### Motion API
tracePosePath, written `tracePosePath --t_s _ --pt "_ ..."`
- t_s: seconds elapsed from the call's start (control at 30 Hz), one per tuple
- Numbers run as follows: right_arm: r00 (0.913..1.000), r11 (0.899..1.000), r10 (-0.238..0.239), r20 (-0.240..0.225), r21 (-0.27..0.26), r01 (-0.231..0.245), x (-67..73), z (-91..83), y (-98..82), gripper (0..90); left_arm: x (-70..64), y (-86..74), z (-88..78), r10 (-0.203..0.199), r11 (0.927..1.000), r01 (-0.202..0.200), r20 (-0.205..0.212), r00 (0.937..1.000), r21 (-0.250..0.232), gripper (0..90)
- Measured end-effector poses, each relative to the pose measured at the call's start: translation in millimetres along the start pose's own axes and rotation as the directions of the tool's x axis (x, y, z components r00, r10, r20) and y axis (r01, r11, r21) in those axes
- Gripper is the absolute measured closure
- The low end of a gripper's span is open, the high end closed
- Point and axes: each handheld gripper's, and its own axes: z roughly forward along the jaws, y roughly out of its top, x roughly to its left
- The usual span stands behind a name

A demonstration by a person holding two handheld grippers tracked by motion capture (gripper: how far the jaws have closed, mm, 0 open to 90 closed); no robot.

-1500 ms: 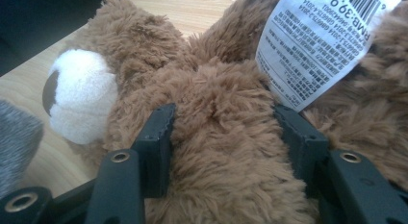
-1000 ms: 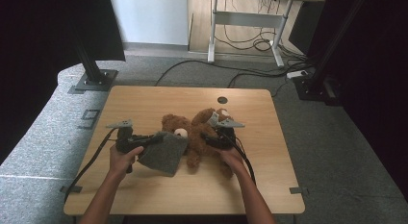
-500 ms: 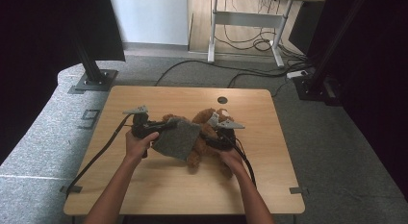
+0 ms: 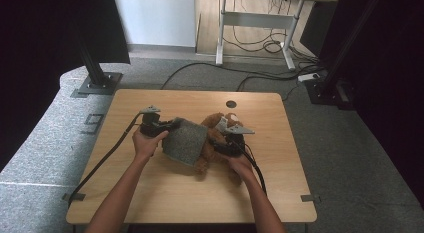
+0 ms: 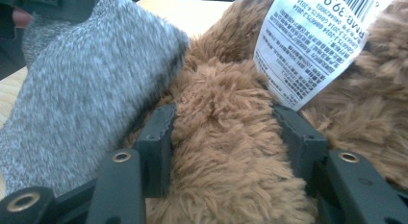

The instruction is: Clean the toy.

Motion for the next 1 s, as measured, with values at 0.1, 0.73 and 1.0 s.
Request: tracePosePath --t_s 0.1,0.73,1.0 --pt "1.0 1.0 0.0 0.002 0.0 0.0 0.2 0.1 0.0 46.5 3.9 -0.1 -3.4 0.005 1.0 -0.005 -0.072 0.9974 -0.006 81.7" --pt "1.0 1.0 0.0 0.001 -0.005 0.0 -0.1 -0.2 -0.6 46.3 1.6 6.6 -19.2 0.038 0.9984 -0.044 -0.155 0.9872 -0.036 82.1" --pt "1.0 1.0 0.003 0.0 -0.007 -0.003 -0.1 -0.3 -0.8 46.3 19.5 0.6 -27.3 -0.012 0.9997 0.007 -0.213 0.9769 -0.023 82.0"
